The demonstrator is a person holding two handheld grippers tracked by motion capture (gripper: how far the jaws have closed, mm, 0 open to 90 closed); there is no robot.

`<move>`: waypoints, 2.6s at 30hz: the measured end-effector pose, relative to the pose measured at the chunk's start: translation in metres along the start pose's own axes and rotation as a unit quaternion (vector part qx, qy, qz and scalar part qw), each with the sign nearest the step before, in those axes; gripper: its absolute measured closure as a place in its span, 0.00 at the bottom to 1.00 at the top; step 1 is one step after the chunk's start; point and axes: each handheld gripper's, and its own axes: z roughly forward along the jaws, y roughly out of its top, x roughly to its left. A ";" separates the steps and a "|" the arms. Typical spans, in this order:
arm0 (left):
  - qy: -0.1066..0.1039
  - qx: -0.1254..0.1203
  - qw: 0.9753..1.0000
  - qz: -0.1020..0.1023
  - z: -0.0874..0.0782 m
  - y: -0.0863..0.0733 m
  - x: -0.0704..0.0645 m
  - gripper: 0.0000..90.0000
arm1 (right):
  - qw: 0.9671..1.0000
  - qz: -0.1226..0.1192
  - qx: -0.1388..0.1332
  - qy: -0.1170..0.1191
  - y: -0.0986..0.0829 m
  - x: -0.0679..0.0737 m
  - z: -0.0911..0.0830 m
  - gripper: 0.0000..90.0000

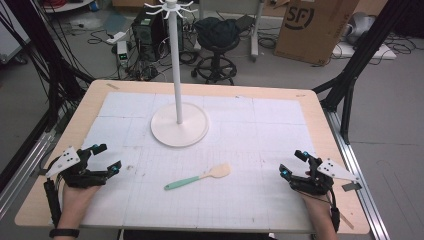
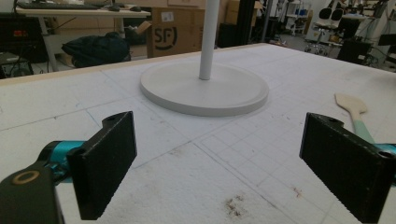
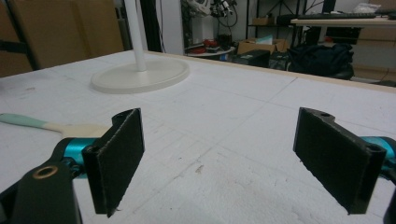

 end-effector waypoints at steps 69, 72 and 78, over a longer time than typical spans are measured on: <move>-0.186 0.145 0.969 0.081 0.138 0.021 -0.135 0.79 | 1.000 0.001 0.002 -0.001 0.000 0.000 0.000 0.17; -0.173 0.158 0.970 0.072 0.146 0.019 -0.138 0.71 | 1.000 0.001 0.002 -0.001 0.000 -0.001 0.001 0.17; -0.171 0.166 0.969 0.064 0.153 0.017 -0.140 0.57 | 1.000 0.002 0.002 -0.001 0.000 -0.001 0.001 0.17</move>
